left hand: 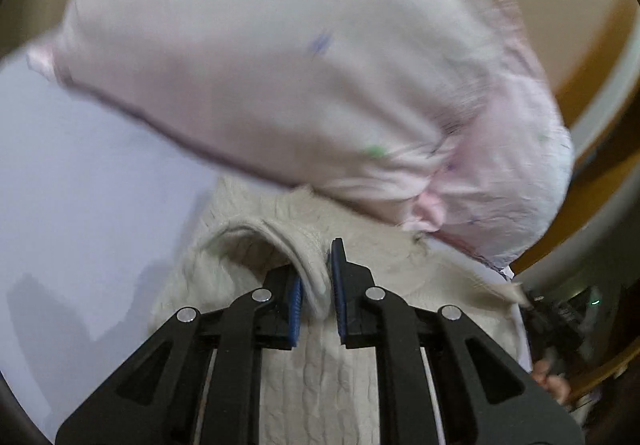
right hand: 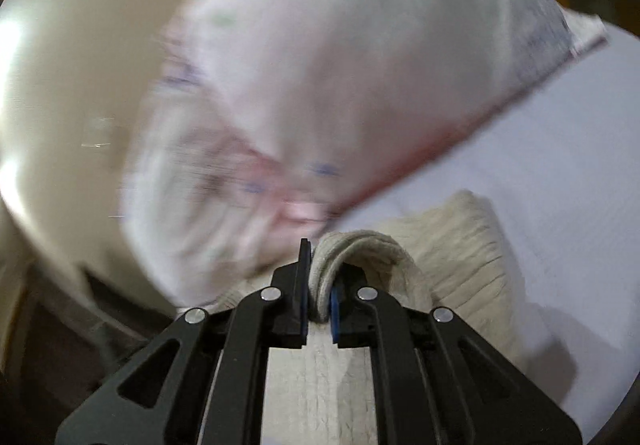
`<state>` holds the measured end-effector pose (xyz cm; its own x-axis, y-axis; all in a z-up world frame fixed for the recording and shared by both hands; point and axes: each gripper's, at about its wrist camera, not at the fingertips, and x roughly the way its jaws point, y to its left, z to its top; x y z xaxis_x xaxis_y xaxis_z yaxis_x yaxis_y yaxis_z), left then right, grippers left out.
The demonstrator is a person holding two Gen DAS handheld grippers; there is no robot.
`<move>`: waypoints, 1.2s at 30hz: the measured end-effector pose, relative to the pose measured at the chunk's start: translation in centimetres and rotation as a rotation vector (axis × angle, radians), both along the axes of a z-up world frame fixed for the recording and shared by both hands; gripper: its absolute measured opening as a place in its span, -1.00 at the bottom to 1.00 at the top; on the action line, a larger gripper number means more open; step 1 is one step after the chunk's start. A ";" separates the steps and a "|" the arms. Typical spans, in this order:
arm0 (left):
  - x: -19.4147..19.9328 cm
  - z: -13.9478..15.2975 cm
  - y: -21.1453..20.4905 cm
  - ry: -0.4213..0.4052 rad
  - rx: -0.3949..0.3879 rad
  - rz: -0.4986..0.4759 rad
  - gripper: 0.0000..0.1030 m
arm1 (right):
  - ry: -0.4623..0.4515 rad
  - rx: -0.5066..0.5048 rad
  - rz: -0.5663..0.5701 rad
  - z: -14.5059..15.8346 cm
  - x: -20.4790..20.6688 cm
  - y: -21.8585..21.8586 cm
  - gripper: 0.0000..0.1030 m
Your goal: Fold small clothes
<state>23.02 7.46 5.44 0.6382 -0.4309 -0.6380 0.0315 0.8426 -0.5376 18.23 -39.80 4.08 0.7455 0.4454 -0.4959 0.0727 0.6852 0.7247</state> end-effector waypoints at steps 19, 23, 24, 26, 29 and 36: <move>-5.1 -3.6 5.6 0.134 -0.037 0.072 0.31 | -0.091 -0.012 -0.074 -1.0 -0.6 -1.3 0.96; -5.0 -3.2 6.1 0.106 -0.059 0.090 0.31 | -0.112 0.008 -0.080 -1.0 -1.2 -2.1 0.96; -4.5 -3.5 5.9 0.122 -0.071 0.076 0.31 | -0.108 0.021 -0.077 -1.0 -1.1 -2.2 0.96; -3.9 -3.6 5.1 0.114 -0.044 0.050 0.33 | -0.093 0.042 -0.065 -1.3 -0.9 -2.2 0.96; -3.5 -4.1 4.3 0.134 -0.068 0.036 -0.10 | -0.073 0.053 -0.033 -1.4 -0.6 -1.7 0.96; -3.9 -1.6 0.6 0.120 -0.411 -0.050 -0.60 | -0.089 0.072 -0.004 -0.6 -1.1 -1.5 0.96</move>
